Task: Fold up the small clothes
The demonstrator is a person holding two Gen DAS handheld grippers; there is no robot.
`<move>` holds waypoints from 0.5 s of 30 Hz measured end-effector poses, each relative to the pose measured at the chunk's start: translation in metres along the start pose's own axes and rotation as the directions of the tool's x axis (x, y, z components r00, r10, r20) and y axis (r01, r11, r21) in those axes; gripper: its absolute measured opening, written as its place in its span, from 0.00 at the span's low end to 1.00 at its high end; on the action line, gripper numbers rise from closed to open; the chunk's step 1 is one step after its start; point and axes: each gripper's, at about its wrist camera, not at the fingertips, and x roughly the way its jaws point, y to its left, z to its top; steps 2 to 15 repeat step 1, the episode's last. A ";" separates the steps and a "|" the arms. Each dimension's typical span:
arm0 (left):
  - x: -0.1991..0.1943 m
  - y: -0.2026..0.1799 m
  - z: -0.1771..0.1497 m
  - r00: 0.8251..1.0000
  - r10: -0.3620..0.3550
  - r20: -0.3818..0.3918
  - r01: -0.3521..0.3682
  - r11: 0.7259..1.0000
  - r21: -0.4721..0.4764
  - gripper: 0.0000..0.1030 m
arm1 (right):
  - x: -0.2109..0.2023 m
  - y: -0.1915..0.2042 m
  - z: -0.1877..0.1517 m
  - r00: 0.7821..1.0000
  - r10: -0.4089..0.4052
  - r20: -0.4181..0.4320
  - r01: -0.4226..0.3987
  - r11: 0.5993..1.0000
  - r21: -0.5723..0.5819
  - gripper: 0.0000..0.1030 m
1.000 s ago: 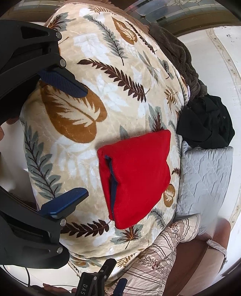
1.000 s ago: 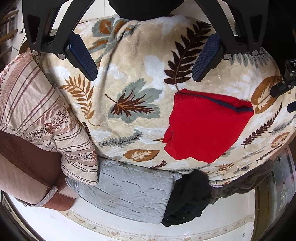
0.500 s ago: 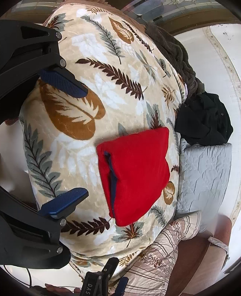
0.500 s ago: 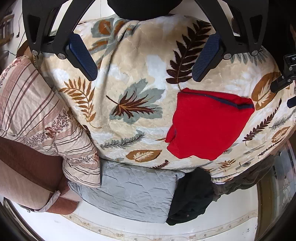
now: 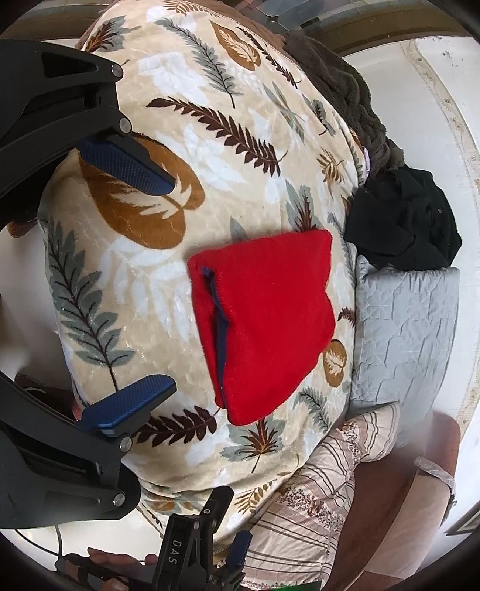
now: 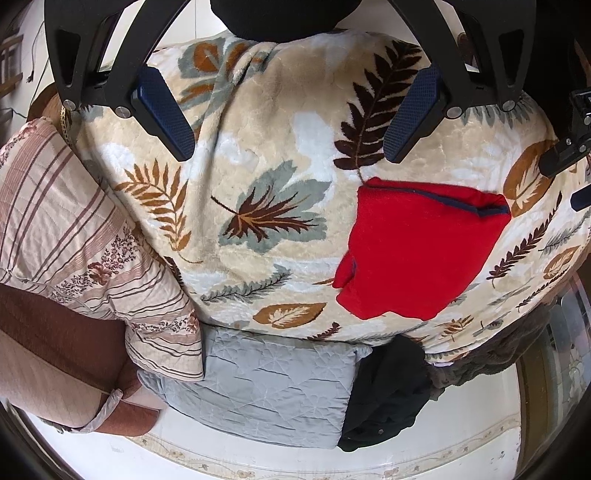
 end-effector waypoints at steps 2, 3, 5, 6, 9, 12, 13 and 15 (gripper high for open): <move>0.001 0.000 0.000 1.000 0.000 -0.007 0.000 1.000 -0.003 0.96 | 0.000 -0.001 0.000 1.000 -0.001 0.000 0.001 1.000 0.002 1.00; 0.001 0.000 0.000 1.000 0.000 -0.007 0.000 1.000 -0.003 0.96 | 0.000 -0.001 0.000 1.000 -0.001 0.000 0.001 1.000 0.002 1.00; 0.001 0.000 0.000 1.000 0.000 -0.007 0.000 1.000 -0.003 0.96 | 0.000 -0.001 0.000 1.000 -0.001 0.000 0.001 1.000 0.002 1.00; 0.001 0.000 0.000 1.000 0.000 -0.007 0.000 1.000 -0.003 0.96 | 0.000 -0.001 0.000 1.000 -0.001 0.000 0.001 1.000 0.002 1.00; 0.001 0.000 0.000 1.000 0.000 -0.007 0.000 1.000 -0.003 0.96 | 0.000 -0.001 0.000 1.000 -0.001 0.000 0.001 1.000 0.002 1.00; 0.001 0.000 0.000 1.000 0.000 -0.007 0.000 1.000 -0.003 0.96 | 0.000 -0.001 0.000 1.000 -0.001 0.000 0.001 1.000 0.002 1.00; 0.001 0.000 0.000 1.000 0.000 -0.007 0.000 1.000 -0.003 0.96 | 0.000 -0.001 0.000 1.000 -0.001 0.000 0.001 1.000 0.002 1.00; 0.001 0.000 0.000 1.000 0.000 -0.007 0.000 1.000 -0.003 0.96 | 0.000 -0.001 0.000 1.000 -0.001 0.000 0.001 1.000 0.002 1.00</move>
